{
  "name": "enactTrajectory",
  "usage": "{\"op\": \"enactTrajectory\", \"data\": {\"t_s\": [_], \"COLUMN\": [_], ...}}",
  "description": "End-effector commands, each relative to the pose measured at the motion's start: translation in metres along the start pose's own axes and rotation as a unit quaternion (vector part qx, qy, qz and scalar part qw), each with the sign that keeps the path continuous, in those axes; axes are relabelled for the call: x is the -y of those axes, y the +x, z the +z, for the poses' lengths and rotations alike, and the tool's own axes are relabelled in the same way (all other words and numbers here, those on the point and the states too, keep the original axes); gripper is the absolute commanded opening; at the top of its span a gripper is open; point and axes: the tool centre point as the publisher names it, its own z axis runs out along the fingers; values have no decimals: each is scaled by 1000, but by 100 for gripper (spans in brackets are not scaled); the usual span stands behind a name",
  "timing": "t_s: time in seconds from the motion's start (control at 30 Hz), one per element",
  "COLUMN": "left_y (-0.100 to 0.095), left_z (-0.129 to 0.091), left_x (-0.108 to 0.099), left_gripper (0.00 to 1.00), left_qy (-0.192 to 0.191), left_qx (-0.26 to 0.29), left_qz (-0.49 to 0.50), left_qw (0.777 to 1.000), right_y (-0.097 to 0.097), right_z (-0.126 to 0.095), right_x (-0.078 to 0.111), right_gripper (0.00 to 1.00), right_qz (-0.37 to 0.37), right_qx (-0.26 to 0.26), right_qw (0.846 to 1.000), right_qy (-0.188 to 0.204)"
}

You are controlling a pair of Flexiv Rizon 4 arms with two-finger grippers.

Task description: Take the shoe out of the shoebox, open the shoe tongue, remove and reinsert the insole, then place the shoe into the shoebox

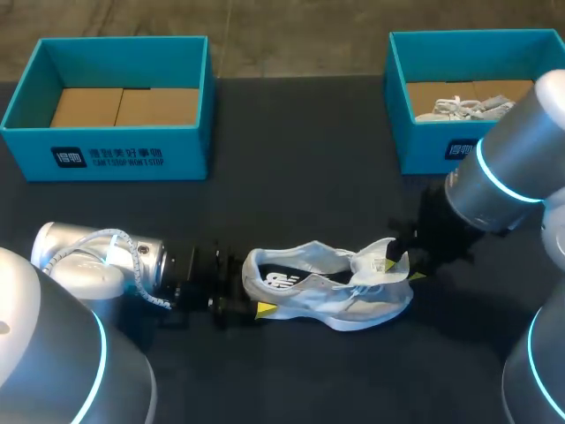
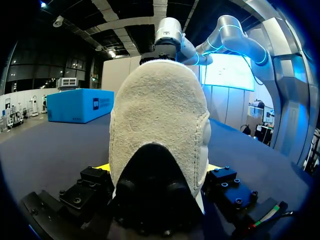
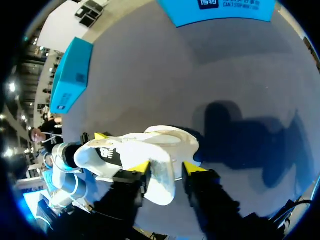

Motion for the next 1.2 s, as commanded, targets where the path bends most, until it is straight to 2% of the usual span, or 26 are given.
{"op": "enactTrajectory", "data": {"t_s": [0.03, 0.27, 0.5, 0.6, 0.73, 0.77, 0.8, 0.83, 0.9, 0.97, 1.1, 1.2], "left_y": [0, 0, 0, 0, 0, 0, 0, 0, 0, 0, 0, 0], "left_z": [1, 1, 1, 1, 1, 1, 1, 1, 1, 1, 1, 1], "left_x": [-3, -3, -3, -3, -3, -3, -3, -3, -3, -3, -3, -3], "left_gripper": [0, 0, 0, 0, 0, 0, 0, 0, 0, 0, 0, 0], "left_qy": [-2, -2, -2, -2, -2, -2, -2, -2, -2, -2, -2, -2], "left_qx": [0, 0, 0, 0, 0, 0, 0, 0, 0, 0, 0, 0], "left_qz": [-1, -1, -1, -1, -1, -1, -1, -1, -1, -1, -1, -1], "left_qw": [1000, 1000, 1000, 1000, 1000, 1000, 1000, 1000, 1000, 1000, 1000, 1000], "right_y": [2, 28, 57, 72, 92, 97, 103, 109, 119, 128, 141, 150], "right_z": [-10, -38, -59, -66, -76, -79, -81, -82, -83, -84, -84, -81], "right_x": [6, 17, 26, 29, 33, 35, 37, 39, 41, 45, 50, 51], "right_gripper": [60, 71, 71, 70, 55, 46, 31, 4, 0, 0, 0, 0], "right_qz": [-10, -51, -97, -127, -194, -212, -229, -252, -292, -351, -455, -515], "right_qx": [-73, -40, 12, 41, 88, 95, 103, 107, 125, 115, 83, 85], "right_qw": [997, 998, 995, 991, 977, 973, 968, 962, 948, 929, 886, 851], "right_qy": [-7, -22, -18, -12, 0, 0, 1, 3, 10, 18, 33, 58]}}
